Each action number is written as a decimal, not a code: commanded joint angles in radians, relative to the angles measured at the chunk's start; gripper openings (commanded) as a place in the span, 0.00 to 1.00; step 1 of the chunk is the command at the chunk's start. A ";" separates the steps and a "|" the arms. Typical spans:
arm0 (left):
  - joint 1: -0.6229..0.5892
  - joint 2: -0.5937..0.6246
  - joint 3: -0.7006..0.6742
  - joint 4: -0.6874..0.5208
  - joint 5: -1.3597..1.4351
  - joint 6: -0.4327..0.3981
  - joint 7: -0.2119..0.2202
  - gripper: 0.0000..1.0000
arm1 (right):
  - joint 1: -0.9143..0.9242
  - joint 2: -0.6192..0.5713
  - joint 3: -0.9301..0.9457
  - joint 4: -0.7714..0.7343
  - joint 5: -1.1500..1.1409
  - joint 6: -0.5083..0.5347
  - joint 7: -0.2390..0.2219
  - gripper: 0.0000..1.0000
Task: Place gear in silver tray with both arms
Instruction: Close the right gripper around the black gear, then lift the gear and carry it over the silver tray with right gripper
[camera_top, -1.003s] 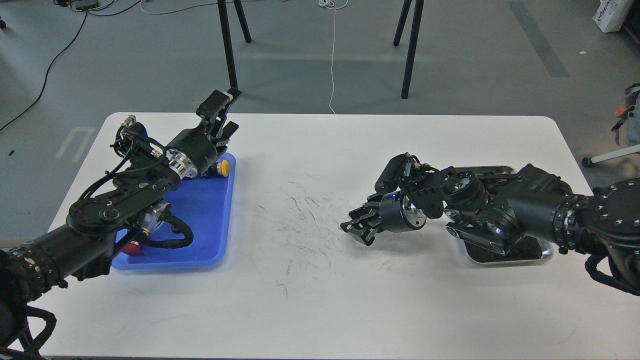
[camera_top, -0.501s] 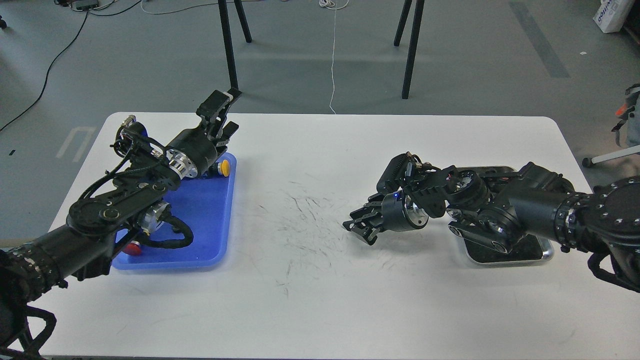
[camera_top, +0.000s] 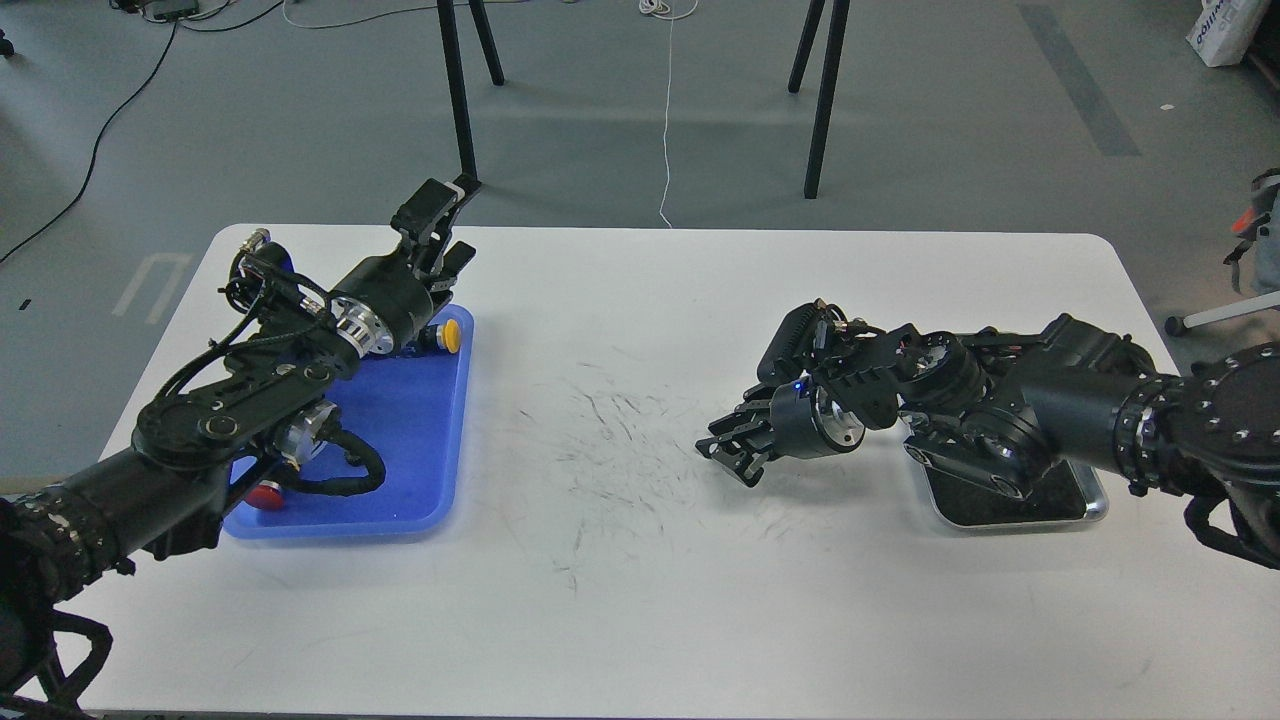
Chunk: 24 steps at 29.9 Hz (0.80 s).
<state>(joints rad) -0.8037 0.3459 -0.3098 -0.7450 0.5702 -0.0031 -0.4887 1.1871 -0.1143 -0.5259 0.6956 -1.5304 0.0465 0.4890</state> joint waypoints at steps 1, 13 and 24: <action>0.000 -0.002 0.000 0.001 0.000 0.000 0.000 1.00 | 0.005 -0.002 0.003 -0.004 0.003 -0.002 0.000 0.24; -0.002 -0.004 0.000 0.003 0.000 0.000 0.000 1.00 | 0.049 -0.039 0.009 -0.004 0.009 -0.002 0.000 0.24; -0.003 -0.005 0.001 0.003 0.000 0.000 0.000 1.00 | 0.069 -0.097 0.003 -0.014 0.006 0.006 0.000 0.24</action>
<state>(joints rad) -0.8056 0.3416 -0.3090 -0.7424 0.5708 -0.0031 -0.4887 1.2541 -0.1907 -0.5221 0.6843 -1.5228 0.0469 0.4889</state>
